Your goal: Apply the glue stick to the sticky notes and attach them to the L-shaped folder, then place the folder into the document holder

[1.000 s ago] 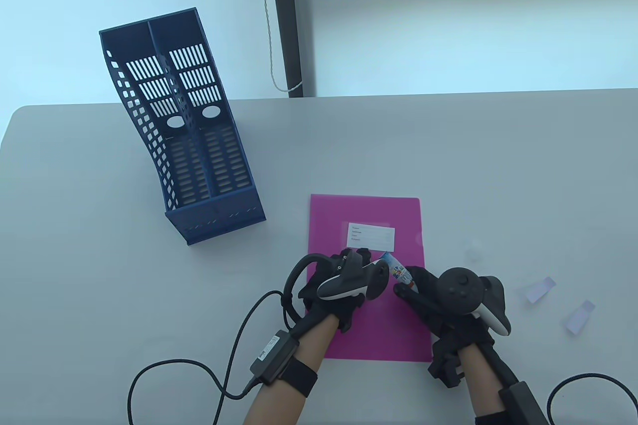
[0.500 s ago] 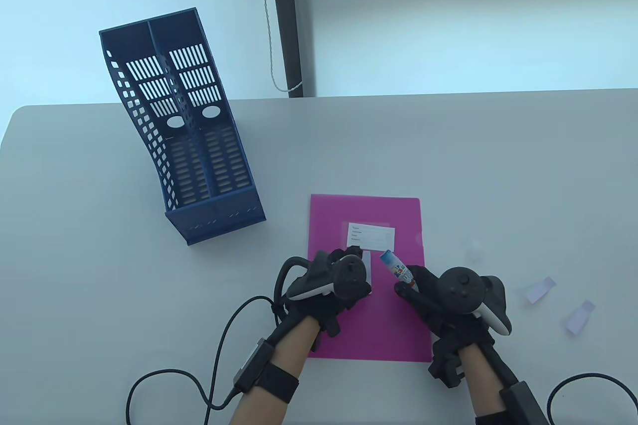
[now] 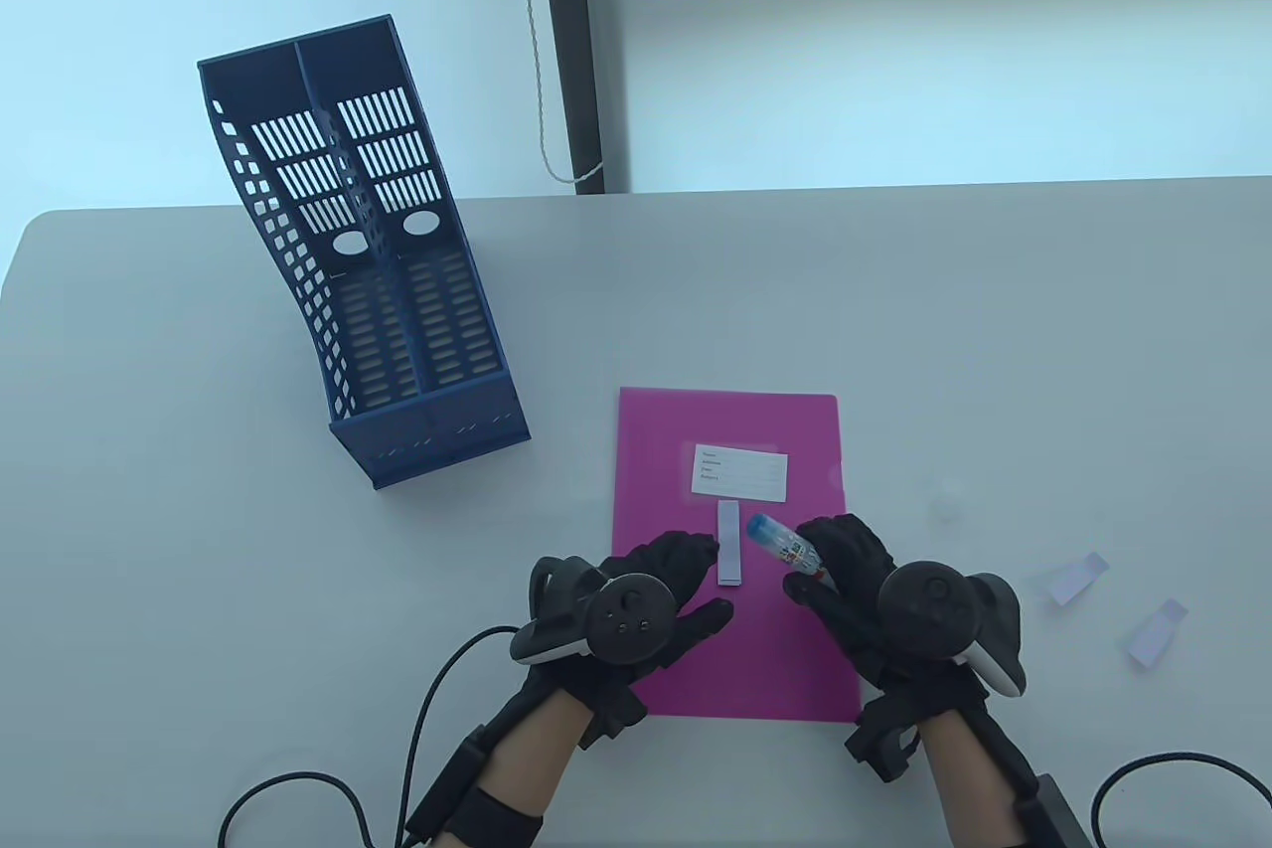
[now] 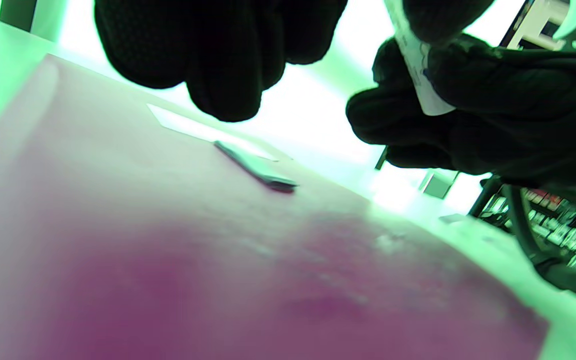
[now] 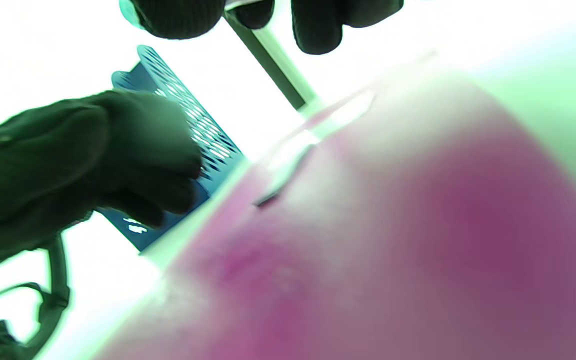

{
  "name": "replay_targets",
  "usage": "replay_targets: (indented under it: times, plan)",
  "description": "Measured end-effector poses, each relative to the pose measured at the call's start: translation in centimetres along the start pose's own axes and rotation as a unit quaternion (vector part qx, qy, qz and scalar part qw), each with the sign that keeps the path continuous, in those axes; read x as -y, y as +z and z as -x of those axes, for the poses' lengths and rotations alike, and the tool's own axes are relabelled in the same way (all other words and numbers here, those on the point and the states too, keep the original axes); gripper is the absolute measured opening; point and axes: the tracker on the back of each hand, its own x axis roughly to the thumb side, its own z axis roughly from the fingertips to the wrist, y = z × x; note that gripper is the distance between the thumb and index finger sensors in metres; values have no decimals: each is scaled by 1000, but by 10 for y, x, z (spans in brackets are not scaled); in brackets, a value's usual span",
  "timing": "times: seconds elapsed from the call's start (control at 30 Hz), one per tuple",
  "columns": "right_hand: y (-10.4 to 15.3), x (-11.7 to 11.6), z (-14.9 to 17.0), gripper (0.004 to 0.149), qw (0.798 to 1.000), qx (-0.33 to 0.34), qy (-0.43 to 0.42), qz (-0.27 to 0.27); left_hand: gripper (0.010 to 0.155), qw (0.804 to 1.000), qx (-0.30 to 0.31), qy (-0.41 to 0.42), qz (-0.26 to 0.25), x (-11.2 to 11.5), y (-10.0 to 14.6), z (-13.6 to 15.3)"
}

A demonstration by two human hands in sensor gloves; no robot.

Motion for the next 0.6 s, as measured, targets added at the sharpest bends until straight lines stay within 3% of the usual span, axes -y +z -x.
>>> replay_targets:
  times: [0.07, 0.2, 0.33, 0.6]
  plan:
    - [3, -1, -11, 55, 998, 40, -18, 42, 68, 997, 16, 69, -26, 0, 2, 1]
    - [7, -9, -27, 60, 991, 86, 16, 102, 72, 969, 39, 230, -78, 4, 4, 3]
    - [7, -20, -37, 68, 988, 108, 59, 97, 73, 941, 47, 325, -83, 8, 3, 1]
    - [10, -37, -57, 71, 969, 141, 191, 68, 65, 909, 34, 402, -108, 15, 2, 0]
